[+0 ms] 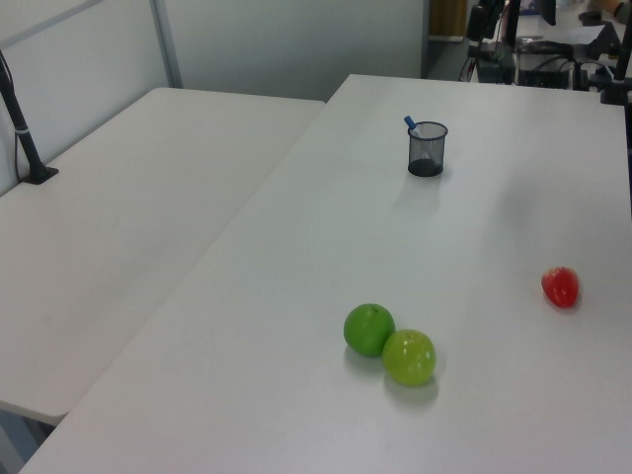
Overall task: Take marker pen
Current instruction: 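Move the open gripper over the black mesh pen cup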
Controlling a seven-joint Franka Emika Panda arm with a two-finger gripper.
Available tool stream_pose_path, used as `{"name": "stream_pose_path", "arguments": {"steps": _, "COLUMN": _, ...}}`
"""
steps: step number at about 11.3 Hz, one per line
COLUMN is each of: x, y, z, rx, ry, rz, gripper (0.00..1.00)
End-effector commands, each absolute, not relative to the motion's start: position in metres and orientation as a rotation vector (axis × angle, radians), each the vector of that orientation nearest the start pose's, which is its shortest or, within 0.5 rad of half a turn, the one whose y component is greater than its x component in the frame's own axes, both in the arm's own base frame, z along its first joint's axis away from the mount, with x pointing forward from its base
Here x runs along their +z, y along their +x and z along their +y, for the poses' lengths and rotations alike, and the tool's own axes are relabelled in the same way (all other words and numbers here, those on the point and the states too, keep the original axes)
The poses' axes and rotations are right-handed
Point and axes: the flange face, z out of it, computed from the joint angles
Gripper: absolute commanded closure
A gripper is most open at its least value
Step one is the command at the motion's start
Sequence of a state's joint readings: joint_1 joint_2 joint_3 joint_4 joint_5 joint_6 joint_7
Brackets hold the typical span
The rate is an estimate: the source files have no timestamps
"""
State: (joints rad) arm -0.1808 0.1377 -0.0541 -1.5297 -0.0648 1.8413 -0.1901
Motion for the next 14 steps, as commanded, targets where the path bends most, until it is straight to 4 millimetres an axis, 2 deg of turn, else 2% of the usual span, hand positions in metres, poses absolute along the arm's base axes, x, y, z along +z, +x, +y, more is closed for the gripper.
{"name": "stream_pose_path", "arguments": {"steps": 1, "x": 0.58, "y": 0.617, "z": -0.147, "rx": -0.359, "ry": -3.231, "rz": 0.033, "gripper": 0.0}}
{"name": "stream_pose_path", "arguments": {"steps": 6, "x": 0.506, "y": 0.664, "z": -0.147, "rx": -0.448, "ry": -3.223, "rz": 0.092, "gripper": 0.0}}
{"name": "stream_pose_path", "arguments": {"steps": 8, "x": 0.476, "y": 0.677, "z": -0.148, "rx": -0.463, "ry": -3.224, "rz": 0.087, "gripper": 0.0}}
{"name": "stream_pose_path", "arguments": {"steps": 12, "x": 0.432, "y": 0.695, "z": -0.15, "rx": -0.505, "ry": -3.224, "rz": 0.073, "gripper": 0.04}}
{"name": "stream_pose_path", "arguments": {"steps": 14, "x": 0.416, "y": 0.702, "z": -0.148, "rx": -0.545, "ry": -3.219, "rz": 0.069, "gripper": 0.07}}
